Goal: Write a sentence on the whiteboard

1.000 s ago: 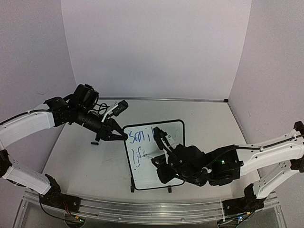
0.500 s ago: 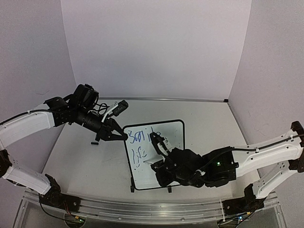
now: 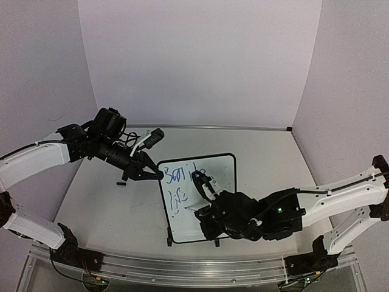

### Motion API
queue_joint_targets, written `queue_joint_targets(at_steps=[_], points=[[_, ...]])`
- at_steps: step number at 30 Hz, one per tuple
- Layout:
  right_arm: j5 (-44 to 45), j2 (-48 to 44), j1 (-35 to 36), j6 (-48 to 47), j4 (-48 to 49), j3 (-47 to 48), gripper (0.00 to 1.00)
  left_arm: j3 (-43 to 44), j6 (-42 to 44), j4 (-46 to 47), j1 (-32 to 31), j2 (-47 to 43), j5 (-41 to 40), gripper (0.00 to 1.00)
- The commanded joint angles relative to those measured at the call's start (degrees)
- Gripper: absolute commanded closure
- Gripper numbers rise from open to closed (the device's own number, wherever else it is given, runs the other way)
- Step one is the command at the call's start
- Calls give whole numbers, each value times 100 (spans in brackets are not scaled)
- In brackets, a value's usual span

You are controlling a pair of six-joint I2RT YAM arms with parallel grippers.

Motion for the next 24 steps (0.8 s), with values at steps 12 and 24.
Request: queue_joint_targets(at_steps=[12, 24], points=[[397, -329, -31, 6, -114, -43, 100, -31, 115, 84, 76, -60, -337, 100], [-344, -480, -22, -479, 404, -176, 100, -29, 113, 77, 76, -63, -340, 100]])
